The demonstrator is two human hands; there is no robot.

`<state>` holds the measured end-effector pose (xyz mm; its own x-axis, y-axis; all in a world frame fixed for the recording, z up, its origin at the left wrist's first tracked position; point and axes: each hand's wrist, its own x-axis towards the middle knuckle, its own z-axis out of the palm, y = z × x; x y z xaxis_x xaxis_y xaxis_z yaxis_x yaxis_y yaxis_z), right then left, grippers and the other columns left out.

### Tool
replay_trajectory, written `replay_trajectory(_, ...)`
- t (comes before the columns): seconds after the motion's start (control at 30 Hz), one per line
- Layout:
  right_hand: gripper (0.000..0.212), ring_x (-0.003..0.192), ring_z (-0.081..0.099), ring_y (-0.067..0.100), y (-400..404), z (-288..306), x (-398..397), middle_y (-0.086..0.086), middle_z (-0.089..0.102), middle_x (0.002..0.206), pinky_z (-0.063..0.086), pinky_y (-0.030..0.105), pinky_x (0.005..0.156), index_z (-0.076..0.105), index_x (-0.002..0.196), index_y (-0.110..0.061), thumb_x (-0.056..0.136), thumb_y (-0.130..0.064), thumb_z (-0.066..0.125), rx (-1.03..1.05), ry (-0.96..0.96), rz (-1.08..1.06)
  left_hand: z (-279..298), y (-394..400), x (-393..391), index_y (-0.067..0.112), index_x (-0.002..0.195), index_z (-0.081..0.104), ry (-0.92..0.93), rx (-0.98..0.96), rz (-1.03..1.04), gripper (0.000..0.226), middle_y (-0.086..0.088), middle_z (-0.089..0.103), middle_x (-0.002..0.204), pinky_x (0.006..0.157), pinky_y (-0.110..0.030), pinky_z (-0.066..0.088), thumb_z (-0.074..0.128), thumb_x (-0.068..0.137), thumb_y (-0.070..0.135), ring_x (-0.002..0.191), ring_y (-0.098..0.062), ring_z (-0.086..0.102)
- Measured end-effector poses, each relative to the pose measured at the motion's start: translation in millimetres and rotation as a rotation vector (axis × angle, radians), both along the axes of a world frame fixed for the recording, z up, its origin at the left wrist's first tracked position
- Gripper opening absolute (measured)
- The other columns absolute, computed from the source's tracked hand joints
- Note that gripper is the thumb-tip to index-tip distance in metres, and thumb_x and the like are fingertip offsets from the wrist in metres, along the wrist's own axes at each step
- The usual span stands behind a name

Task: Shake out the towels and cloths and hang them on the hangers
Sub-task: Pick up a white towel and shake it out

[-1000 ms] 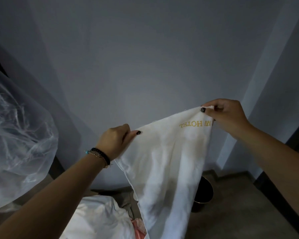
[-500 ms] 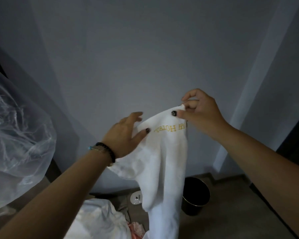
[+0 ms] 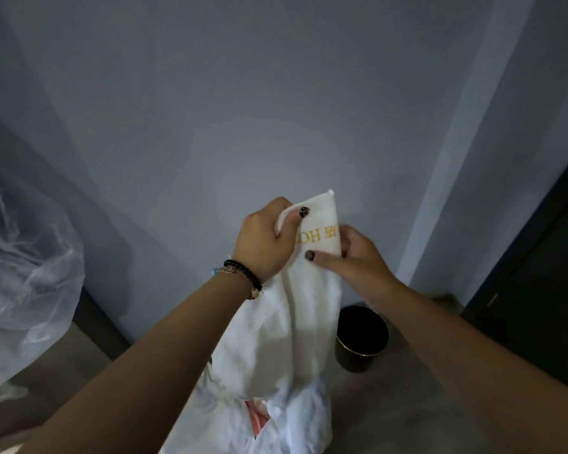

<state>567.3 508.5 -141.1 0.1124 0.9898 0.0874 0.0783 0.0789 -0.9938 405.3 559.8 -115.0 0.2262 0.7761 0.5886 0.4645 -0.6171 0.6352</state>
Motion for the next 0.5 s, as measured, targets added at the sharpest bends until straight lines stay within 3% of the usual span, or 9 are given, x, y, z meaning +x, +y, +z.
replay_trajectory(0.1,0.044,0.098,0.069,0.012,-6,-40,-5,-0.002,0.072,0.107,0.057,0.032,0.085,0.066,0.114,-0.017,0.073,-0.015,0.082,-0.135,-0.065,0.083,12,2,-4,0.018,0.071,0.054,-0.054,-0.013,0.044,0.028,0.010,0.051,0.057,0.052,-0.011,0.035,0.056,0.095,0.031,0.055,-0.003,0.049)
replay_trajectory(0.23,0.027,0.085,0.071,0.027,3,-77,1,0.017,0.072,0.090,0.056,0.044,0.077,0.071,0.089,-0.004,0.074,-0.024,0.082,-0.169,-0.213,0.001,33,13,-32,0.011,0.064,0.055,-0.147,-0.047,0.145,0.040,0.003,0.054,0.059,0.054,-0.023,0.040,0.070,0.084,0.043,0.055,-0.008,0.047)
replay_trajectory(0.33,0.029,0.070,0.061,0.020,16,-80,2,0.031,0.065,0.088,0.046,0.032,0.066,0.069,0.081,0.001,0.078,-0.025,0.079,-0.142,-0.229,-0.009,42,17,-67,0.013,0.067,0.060,-0.052,-0.122,0.170,0.040,-0.001,0.062,0.062,0.053,-0.024,0.046,0.081,0.069,0.048,0.054,-0.012,0.055)
replay_trajectory(0.4,0.021,0.070,0.057,0.016,25,-71,-4,0.029,0.066,0.086,0.044,0.029,0.067,0.071,0.079,-0.003,0.078,-0.022,0.078,-0.098,-0.255,0.019,45,16,-88,0.022,0.069,0.063,0.108,-0.168,0.182,0.035,0.004,0.063,0.062,0.053,-0.018,0.046,0.081,0.067,0.051,0.055,-0.005,0.058)
replay_trajectory(0.5,0.012,0.064,0.055,0.012,37,-57,-15,0.010,0.067,0.069,0.042,0.025,0.062,0.069,0.073,-0.013,0.082,-0.018,0.075,-0.038,-0.277,0.035,45,19,-113,0.015,0.072,0.065,0.231,-0.171,0.261,0.045,-0.004,0.062,0.062,0.057,-0.032,0.047,0.075,0.071,0.059,0.059,-0.021,0.059)
